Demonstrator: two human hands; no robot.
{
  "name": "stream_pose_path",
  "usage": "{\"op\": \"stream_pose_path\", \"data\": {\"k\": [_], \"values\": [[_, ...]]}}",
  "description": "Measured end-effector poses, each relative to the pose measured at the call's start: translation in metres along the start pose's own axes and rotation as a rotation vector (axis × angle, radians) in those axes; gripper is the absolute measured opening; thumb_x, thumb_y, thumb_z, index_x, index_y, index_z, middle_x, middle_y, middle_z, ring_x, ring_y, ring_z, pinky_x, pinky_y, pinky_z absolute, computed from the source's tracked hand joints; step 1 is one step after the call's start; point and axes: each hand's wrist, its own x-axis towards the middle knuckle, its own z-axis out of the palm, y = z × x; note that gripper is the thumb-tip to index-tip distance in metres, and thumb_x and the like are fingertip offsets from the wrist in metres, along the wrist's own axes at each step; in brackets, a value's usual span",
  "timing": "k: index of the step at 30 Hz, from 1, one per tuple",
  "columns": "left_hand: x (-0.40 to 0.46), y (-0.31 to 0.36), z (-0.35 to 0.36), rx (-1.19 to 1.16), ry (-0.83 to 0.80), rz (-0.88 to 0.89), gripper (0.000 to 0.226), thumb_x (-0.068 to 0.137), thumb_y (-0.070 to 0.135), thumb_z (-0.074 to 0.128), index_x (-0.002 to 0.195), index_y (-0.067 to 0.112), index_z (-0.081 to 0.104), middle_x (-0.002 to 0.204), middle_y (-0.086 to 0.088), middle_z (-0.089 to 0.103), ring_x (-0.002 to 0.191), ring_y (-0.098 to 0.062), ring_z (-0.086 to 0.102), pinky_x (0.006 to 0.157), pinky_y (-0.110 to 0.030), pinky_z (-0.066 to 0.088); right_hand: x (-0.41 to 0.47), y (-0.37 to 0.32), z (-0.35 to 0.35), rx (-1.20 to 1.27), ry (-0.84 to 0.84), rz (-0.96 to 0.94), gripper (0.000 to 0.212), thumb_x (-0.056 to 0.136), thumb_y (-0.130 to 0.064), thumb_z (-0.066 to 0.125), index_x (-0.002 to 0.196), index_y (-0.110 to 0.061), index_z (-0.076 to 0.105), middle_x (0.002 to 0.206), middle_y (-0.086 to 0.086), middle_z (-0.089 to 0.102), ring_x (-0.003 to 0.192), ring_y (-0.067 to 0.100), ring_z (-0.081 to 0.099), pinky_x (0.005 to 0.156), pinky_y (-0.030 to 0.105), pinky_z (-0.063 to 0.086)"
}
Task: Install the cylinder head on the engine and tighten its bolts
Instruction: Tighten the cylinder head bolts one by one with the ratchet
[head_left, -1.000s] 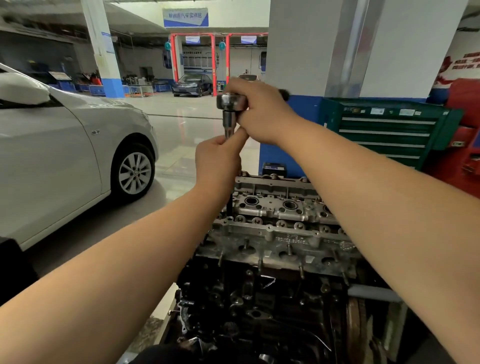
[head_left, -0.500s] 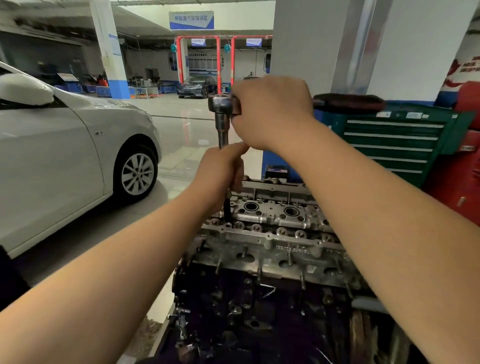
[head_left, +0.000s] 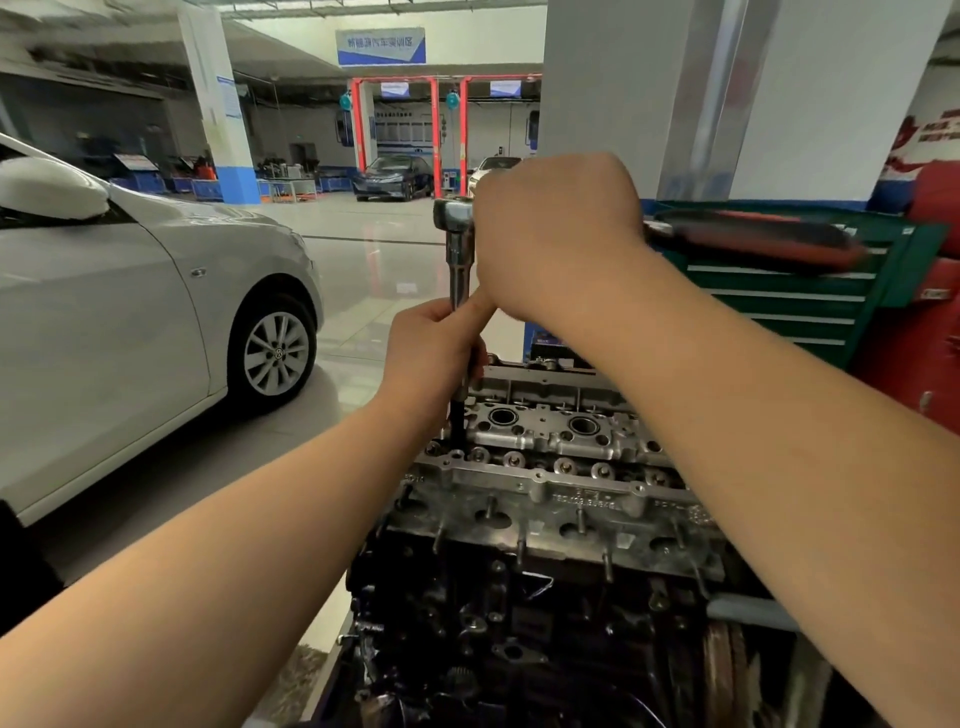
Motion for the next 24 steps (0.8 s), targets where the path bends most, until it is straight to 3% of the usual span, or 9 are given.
{"op": "stream_pose_path", "data": {"k": [1, 3, 7, 10, 13, 16, 18, 21, 24], "values": [[-0.001, 0.003, 0.001, 0.041, 0.033, -0.008, 0.056, 0.083, 0.058, 0.075, 0.072, 0.005, 0.058, 0.055, -0.012, 0.062, 0.042, -0.017, 0.048, 0.043, -0.025, 0.038, 0.004, 0.006, 0.007, 0.052, -0.016, -0.017, 0.006, 0.092, -0.013, 0.056, 0.089, -0.017, 0.055, 0.071, 0.002, 0.044, 0.072, 0.027, 0.048, 0.077, 0.040, 0.038], [0.002, 0.011, 0.008, 0.157, 0.142, 0.005, 0.057, 0.089, 0.054, 0.072, 0.073, 0.001, 0.061, 0.064, -0.009, 0.070, 0.050, -0.020, 0.057, 0.052, -0.029, 0.045, 0.014, 0.015, 0.021, 0.177, -0.095, -0.033, 0.025, 0.096, -0.016, 0.057, 0.119, -0.027, 0.055, 0.091, 0.003, 0.060, 0.091, 0.031, 0.052, 0.094, 0.047, 0.036], [0.008, 0.030, 0.027, 0.101, 0.280, 0.028, 0.012, 0.092, 0.027, 0.062, 0.086, 0.017, 0.058, 0.073, 0.004, 0.058, 0.058, -0.013, 0.049, 0.055, -0.028, 0.039, 0.022, 0.016, 0.036, 0.505, -0.168, -0.046, 0.044, 0.101, -0.013, 0.054, 0.137, -0.038, 0.049, 0.116, -0.008, 0.063, 0.112, 0.025, 0.055, 0.113, 0.055, 0.030], [0.010, 0.032, 0.030, 0.135, 0.323, 0.092, 0.023, 0.093, 0.024, 0.059, 0.074, 0.029, 0.047, 0.065, 0.012, 0.049, 0.053, -0.005, 0.043, 0.057, -0.033, 0.031, 0.018, 0.014, 0.034, 0.508, -0.165, -0.061, 0.046, 0.097, -0.010, 0.057, 0.139, -0.024, 0.046, 0.118, -0.001, 0.062, 0.106, 0.027, 0.055, 0.095, 0.044, 0.044], [0.014, 0.033, 0.027, 0.061, 0.235, 0.039, 0.037, 0.084, 0.027, 0.058, 0.051, 0.030, 0.042, 0.049, 0.012, 0.036, 0.054, -0.014, 0.030, 0.061, -0.036, 0.024, 0.013, 0.016, 0.018, 0.066, -0.159, -0.015, 0.047, 0.095, -0.021, 0.058, 0.137, -0.008, 0.043, 0.097, 0.011, 0.060, 0.089, 0.033, 0.054, 0.077, 0.041, 0.035], [0.017, 0.034, 0.025, 0.057, 0.190, 0.000, 0.035, 0.078, 0.024, 0.054, 0.044, 0.030, 0.045, 0.049, 0.008, 0.037, 0.059, -0.022, 0.029, 0.061, -0.040, 0.024, 0.002, 0.009, 0.005, -0.058, -0.061, 0.008, 0.009, 0.093, -0.018, 0.056, 0.093, -0.015, 0.047, 0.069, 0.002, 0.039, 0.057, 0.021, 0.035, 0.070, 0.040, 0.032], [0.018, 0.032, 0.021, 0.023, 0.208, -0.034, 0.035, 0.083, 0.022, 0.055, 0.050, 0.028, 0.046, 0.050, 0.006, 0.038, 0.057, -0.021, 0.031, 0.060, -0.038, 0.025, 0.000, 0.005, 0.008, -0.005, 0.028, 0.012, 0.012, 0.092, -0.014, 0.054, 0.088, -0.018, 0.044, 0.066, 0.001, 0.034, 0.057, 0.023, 0.034, 0.070, 0.040, 0.032], [0.018, 0.035, 0.015, -0.038, 0.133, -0.093, 0.021, 0.091, 0.023, 0.061, 0.075, 0.018, 0.048, 0.056, -0.002, 0.037, 0.047, -0.019, 0.031, 0.049, -0.030, 0.026, 0.012, 0.015, 0.030, 0.206, 0.022, -0.052, 0.018, 0.094, -0.015, 0.054, 0.110, -0.022, 0.055, 0.075, 0.001, 0.051, 0.081, 0.030, 0.050, 0.087, 0.044, 0.035], [0.013, 0.035, 0.014, -0.013, -0.005, -0.060, 0.013, 0.090, 0.017, 0.062, 0.085, 0.012, 0.050, 0.058, -0.007, 0.037, 0.046, -0.017, 0.029, 0.045, -0.027, 0.025, 0.013, 0.018, 0.036, 0.712, -0.085, -0.052, 0.027, 0.097, -0.006, 0.053, 0.119, -0.018, 0.064, 0.103, 0.006, 0.066, 0.103, 0.032, 0.055, 0.092, 0.044, 0.043]]}}
